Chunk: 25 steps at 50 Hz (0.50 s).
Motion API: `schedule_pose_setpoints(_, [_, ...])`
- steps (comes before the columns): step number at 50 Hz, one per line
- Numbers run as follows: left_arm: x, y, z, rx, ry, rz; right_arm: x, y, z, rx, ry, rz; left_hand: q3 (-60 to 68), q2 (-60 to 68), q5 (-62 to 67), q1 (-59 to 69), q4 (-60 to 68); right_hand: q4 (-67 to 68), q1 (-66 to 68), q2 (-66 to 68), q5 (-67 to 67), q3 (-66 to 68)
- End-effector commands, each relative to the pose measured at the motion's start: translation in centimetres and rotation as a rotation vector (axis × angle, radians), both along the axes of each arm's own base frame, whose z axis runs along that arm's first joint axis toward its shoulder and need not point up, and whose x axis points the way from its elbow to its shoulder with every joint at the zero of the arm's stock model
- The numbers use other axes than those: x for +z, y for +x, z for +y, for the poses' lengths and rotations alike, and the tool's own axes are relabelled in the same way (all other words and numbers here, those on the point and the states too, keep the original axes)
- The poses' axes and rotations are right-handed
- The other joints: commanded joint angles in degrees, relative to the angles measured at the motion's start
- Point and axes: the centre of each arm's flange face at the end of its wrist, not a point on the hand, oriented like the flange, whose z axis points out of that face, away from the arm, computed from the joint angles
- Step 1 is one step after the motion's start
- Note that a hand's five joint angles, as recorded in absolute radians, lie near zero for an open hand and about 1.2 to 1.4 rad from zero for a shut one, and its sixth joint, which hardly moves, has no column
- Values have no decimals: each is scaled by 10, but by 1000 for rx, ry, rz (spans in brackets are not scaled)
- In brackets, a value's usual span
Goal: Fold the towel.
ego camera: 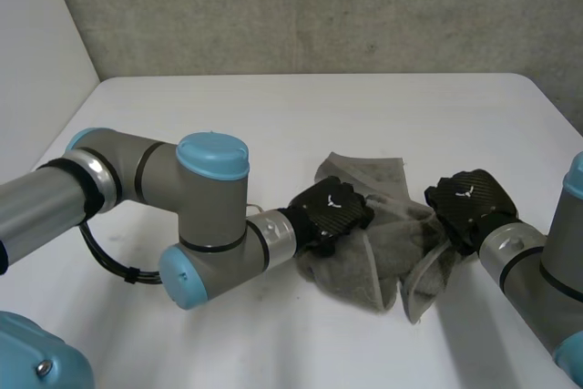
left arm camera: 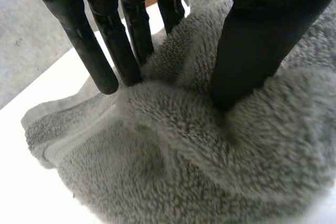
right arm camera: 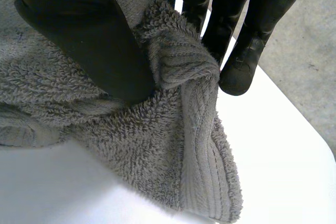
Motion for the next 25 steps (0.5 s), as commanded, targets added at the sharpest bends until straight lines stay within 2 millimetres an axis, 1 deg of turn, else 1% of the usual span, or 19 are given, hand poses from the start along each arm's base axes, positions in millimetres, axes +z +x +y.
schedule_pose_setpoints(1, [14,2,-10,57,-56,11,4,-1,-6,-11,-18,-5,293,294,308,309,306,21,174,49,160,56])
schedule_pose_setpoints(3, [39,5,-23,170,-166,64,9,0,-9,-12,-39,-11,293,294,308,309,306,21,174,49,160,56])
schedule_pose_setpoints(4, [39,5,-23,171,-167,64,9,0,-9,-12,-39,-11,293,294,308,309,306,21,174,49,160,56])
schedule_pose_setpoints(6, [77,16,-29,303,-259,145,16,2,-15,-15,-64,-25,293,294,308,309,306,21,174,49,160,56])
schedule_pose_setpoints(7, [77,16,-29,303,-260,146,16,2,-15,-15,-65,-25,293,294,308,309,306,21,174,49,160,56])
schedule_pose_setpoints(9, [112,30,-29,413,-321,251,27,6,-21,-19,-93,-66,293,294,308,309,306,21,174,49,160,56])
schedule_pose_setpoints(10, [113,31,-29,414,-321,251,27,6,-21,-19,-93,-66,293,294,308,309,306,21,174,49,160,56])
schedule_pose_setpoints(12, [148,51,-26,493,-372,341,41,11,-29,-38,-114,-153,293,294,308,309,306,21,174,49,160,56])
schedule_pose_setpoints(13, [148,51,-26,493,-373,341,41,11,-29,-38,-114,-154,293,294,308,309,306,21,174,49,160,56])
schedule_pose_setpoints(14, [161,63,-23,526,-389,365,53,14,-34,-48,-128,-220,293,294,308,309,306,21,174,49,160,56])
schedule_pose_setpoints(15, [162,64,-23,526,-389,365,64,17,-39,-59,-138,-301,293,294,308,309,306,21,174,49,160,56])
schedule_pose_setpoints(16, [173,75,-19,553,-402,382,65,17,-39,-59,-138,-302,293,294,308,309,306,21,174,49,160,56])
schedule_pose_setpoints(18, [195,97,-7,597,-419,417,89,20,-50,-85,-155,-463,293,294,308,309,306,21,174,49,160,56])
schedule_pose_setpoints(19, [195,97,-7,597,-419,417,89,20,-50,-85,-155,-464,293,294,308,309,306,21,174,49,160,56])
schedule_pose_setpoints(20, [205,108,1,617,-420,443,101,20,-54,-95,-165,-524,293,294,308,309,306,21,174,49,160,56])
schedule_pose_setpoints(21, [205,108,1,617,-420,443,113,20,-56,-98,-172,-589,293,294,308,309,306,21,174,49,160,56])
schedule_pose_setpoints(23, [223,130,12,669,-412,508,121,20,-57,-104,-169,-640,293,294,308,309,306,21,174,49,160,56])
schedule_pose_setpoints(24, [223,130,12,669,-411,508,122,20,-57,-104,-169,-641,293,294,308,309,306,21,174,49,160,56])
schedule_pose_setpoints(25, [227,140,16,697,-394,537,130,20,-58,-106,-171,-692,293,294,308,309,306,21,174,49,160,56])
